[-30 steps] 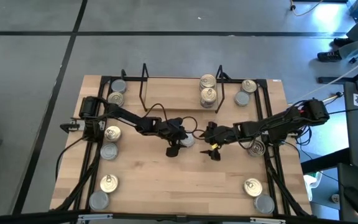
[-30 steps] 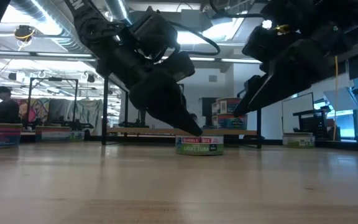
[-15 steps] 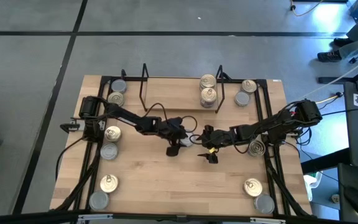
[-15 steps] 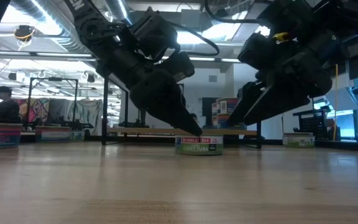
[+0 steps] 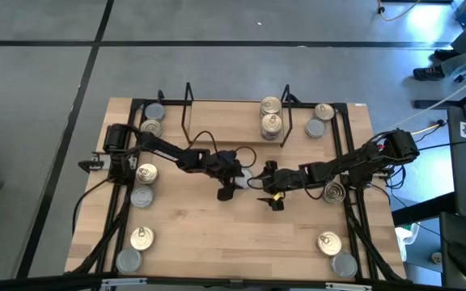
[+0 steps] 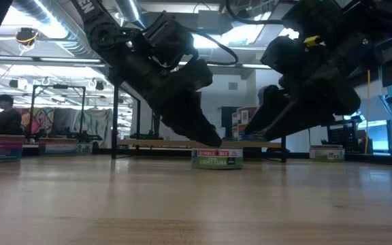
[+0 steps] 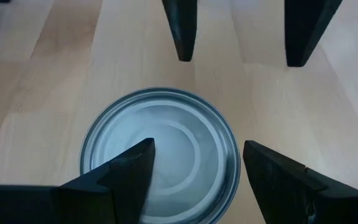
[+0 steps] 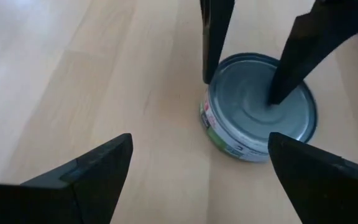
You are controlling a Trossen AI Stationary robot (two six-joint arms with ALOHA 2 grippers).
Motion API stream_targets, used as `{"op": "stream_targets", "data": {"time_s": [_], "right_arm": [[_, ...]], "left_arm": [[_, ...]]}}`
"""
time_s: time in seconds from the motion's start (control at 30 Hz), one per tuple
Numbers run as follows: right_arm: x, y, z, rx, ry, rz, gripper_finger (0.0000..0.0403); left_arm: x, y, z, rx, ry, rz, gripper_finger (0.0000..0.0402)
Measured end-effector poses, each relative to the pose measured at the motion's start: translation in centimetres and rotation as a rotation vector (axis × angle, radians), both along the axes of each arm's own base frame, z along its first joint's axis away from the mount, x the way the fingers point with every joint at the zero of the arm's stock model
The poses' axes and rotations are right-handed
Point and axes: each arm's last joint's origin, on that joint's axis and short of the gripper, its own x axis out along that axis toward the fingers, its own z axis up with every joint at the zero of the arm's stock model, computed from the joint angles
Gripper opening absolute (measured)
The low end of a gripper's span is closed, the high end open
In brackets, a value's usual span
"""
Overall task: Stack canned seafood by type on shelf
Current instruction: Put the green tuna can on the shelf
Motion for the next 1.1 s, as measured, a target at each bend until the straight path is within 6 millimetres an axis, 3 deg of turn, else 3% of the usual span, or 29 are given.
{"op": "stream_targets", "data": {"time_s": [0.27,0.6,0.8,1.1], "right_arm": [[0.5,-0.1,0.6,-0.125,-0.082,0.014,0.0374],[0.5,-0.2,0.7,-0.136,-0.09,0.0,0.0374],[0.5,-0.2,0.7,-0.136,-0.094,-0.004,0.0374],[0.7,-0.1,0.6,-0.131,-0.107,-0.001,0.0374]], "left_arm": [[-0.1,1.7,0.1,-0.048,0.001,0.074,0.0249],[-0.7,1.8,2.1,0.053,-0.019,0.053,0.0249],[-0.9,2.4,1.1,0.16,0.038,-0.01,0.0249],[-0.5,3.0,-0.6,0.111,0.052,-0.04,0.0249]]}}
